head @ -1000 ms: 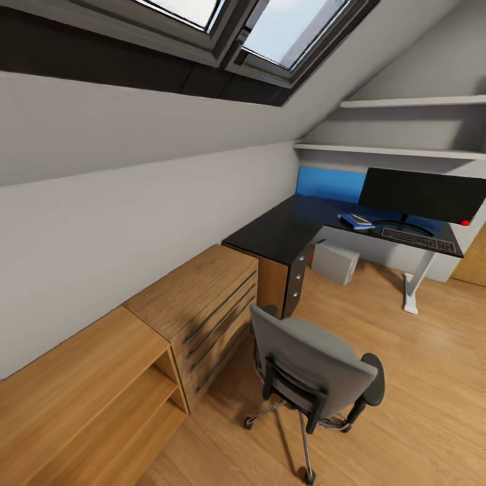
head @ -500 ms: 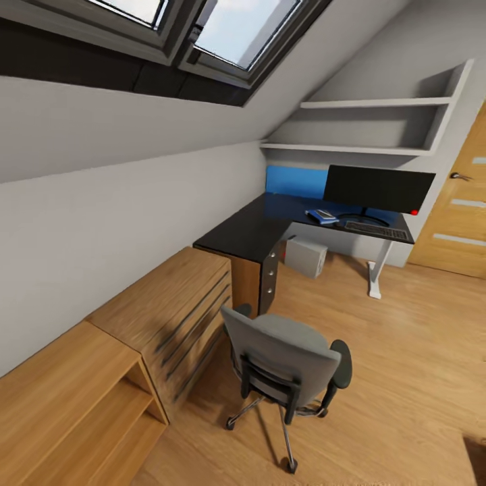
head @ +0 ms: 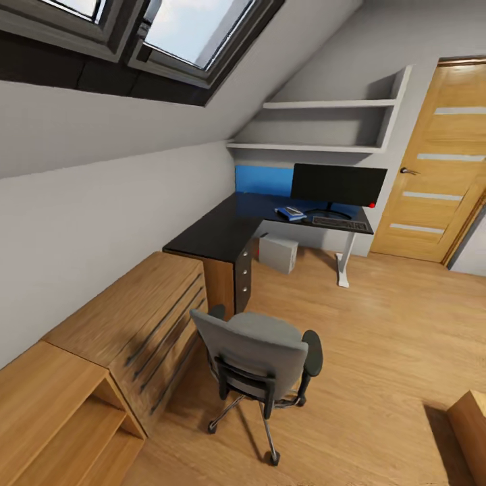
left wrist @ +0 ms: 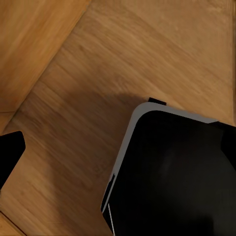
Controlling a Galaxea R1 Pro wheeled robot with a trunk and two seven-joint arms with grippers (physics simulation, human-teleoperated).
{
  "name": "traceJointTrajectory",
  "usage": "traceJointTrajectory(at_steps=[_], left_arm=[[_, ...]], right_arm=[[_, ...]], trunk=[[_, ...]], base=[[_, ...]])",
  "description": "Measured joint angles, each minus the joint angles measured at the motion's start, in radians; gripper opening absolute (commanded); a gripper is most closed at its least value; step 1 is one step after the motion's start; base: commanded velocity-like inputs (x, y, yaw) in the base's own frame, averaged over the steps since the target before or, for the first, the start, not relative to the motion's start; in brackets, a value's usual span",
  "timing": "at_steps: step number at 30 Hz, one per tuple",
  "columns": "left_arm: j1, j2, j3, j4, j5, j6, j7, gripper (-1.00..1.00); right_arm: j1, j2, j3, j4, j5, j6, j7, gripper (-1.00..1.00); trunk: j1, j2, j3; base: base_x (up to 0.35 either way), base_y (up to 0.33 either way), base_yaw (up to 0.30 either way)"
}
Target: In the bedroom, organize the workspace by keeping the computer under the desk, ensuring the monitor is on the desk, placing the keyboard on the desk next to the monitor, placing the mouse on the desk next to the keyboard, moving the folder from the swivel chair onto the desk next to the mouse, stacking the notebook on top of the folder with the pen on top of the notebook, and positioning the swivel chair next to the desk.
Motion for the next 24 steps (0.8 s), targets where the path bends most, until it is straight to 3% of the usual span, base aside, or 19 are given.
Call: traceJointTrajectory(at_steps=[24], left_arm=[[0.000, 0.000, 0.000, 0.000, 0.000, 0.000, 0.000, 1.00]], right_arm=[[0.000, -0.002, 0.000, -0.001, 0.000, 0.013, 0.000, 1.00]], trunk=[[0.000, 0.000, 0.000]], base=[[0.000, 0.000, -0.293]])
